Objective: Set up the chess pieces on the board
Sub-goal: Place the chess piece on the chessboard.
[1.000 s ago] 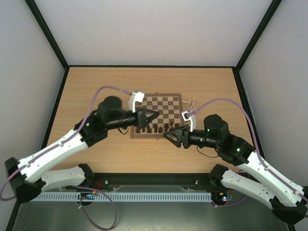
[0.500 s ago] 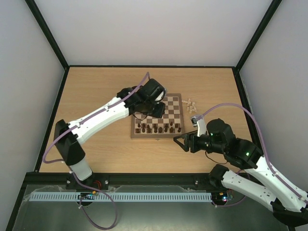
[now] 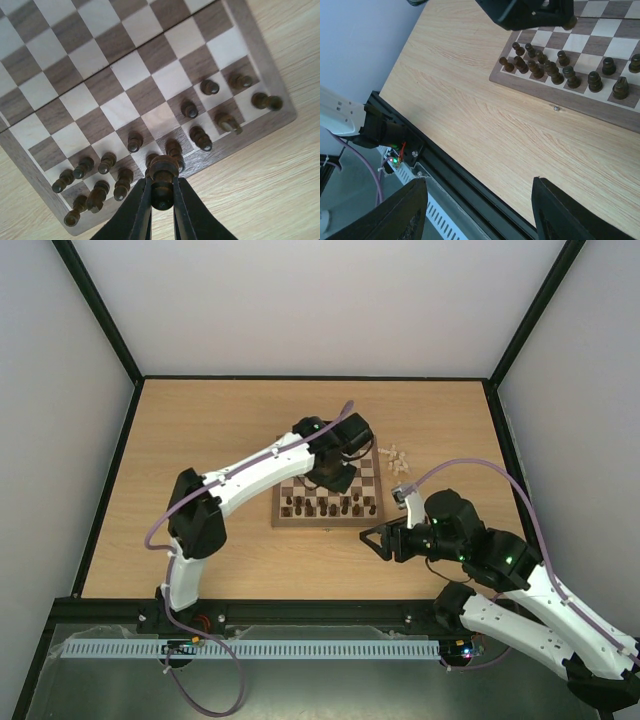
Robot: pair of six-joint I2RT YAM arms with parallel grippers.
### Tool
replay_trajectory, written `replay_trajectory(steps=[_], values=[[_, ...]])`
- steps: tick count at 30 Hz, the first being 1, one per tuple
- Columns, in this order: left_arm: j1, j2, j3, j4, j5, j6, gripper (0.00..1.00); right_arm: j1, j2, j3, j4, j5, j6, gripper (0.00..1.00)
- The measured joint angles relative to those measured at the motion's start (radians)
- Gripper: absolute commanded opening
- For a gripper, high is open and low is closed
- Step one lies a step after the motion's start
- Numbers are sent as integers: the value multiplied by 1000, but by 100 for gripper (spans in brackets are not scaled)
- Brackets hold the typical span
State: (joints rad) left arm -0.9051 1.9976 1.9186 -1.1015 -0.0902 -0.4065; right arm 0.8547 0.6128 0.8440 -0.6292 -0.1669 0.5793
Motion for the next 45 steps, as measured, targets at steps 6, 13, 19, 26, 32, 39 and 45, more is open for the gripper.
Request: replay_trajectory(steps=[6, 13, 19, 26, 32, 39, 45], values=[[0, 72, 0, -20, 3, 19, 5, 0, -5, -17, 0, -16, -8, 58], [-5, 130, 11, -21, 2, 27, 5, 0, -5, -19, 0, -31, -16, 58], [-5, 187, 55, -15, 0, 38, 5, 0, -6, -19, 0, -37, -19, 58], [-5, 226, 63, -16, -7, 41, 5, 0, -10, -19, 0, -43, -23, 58], [-5, 226, 63, -13, -13, 42, 5, 0, -19, -19, 0, -49, -23, 58], [-5, 230, 55, -5, -15, 46, 5, 0, -18, -19, 0, -53, -31, 58], [-5, 246, 30, 8, -14, 48, 5, 0, -18, -19, 0, -55, -34, 58]])
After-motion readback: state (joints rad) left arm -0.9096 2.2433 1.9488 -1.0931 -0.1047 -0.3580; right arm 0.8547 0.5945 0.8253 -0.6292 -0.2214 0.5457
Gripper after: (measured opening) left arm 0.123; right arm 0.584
